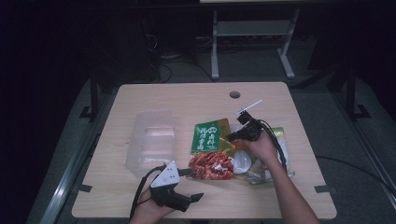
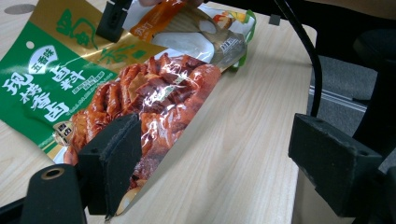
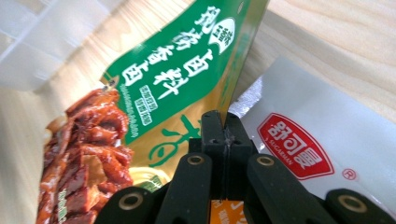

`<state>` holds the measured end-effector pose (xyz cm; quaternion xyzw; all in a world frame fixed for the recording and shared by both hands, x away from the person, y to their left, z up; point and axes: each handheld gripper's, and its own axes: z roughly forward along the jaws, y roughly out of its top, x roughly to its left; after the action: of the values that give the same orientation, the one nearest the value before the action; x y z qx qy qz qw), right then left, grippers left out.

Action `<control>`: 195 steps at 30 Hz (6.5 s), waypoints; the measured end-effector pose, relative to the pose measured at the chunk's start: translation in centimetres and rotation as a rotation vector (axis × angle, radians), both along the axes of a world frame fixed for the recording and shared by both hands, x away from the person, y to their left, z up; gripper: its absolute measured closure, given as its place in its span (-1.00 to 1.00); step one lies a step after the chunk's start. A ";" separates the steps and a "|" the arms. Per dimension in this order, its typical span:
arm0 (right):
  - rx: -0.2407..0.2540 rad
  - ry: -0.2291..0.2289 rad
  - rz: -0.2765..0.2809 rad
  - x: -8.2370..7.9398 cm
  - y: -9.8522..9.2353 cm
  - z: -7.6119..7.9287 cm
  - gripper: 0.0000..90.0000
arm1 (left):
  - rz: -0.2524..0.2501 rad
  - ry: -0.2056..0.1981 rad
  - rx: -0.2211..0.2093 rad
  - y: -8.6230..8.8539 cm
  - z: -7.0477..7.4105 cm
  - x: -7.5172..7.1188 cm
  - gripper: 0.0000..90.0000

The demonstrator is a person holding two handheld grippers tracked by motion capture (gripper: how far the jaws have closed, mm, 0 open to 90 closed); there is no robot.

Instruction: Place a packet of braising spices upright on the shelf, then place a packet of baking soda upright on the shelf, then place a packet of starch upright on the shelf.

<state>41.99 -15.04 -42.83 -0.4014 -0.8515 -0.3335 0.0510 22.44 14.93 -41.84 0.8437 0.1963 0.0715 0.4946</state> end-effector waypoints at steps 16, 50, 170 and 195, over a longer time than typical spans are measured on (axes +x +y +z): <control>0.137 -0.133 0.063 -3.2 -1.7 4.0 1.00 | 0.055 0.056 -0.070 -0.4 0.4 1.2 -0.62; 0.191 -0.329 0.169 -7.7 -5.3 7.9 1.00 | 0.252 0.261 -0.150 -4.9 -2.3 9.7 -0.50; 0.208 -0.356 0.193 -5.9 1.4 13.9 1.00 | 0.124 -0.037 -0.032 -1.1 0.5 1.0 -0.44; 0.244 -0.381 0.273 -4.7 5.8 16.8 1.00 | 0.112 -0.047 -0.022 -1.3 0.4 0.5 -0.45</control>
<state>37.29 -9.22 -26.02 -0.2036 -0.8456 -0.4931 -0.0177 22.94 13.64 -41.43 0.8240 0.2323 0.1168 0.5034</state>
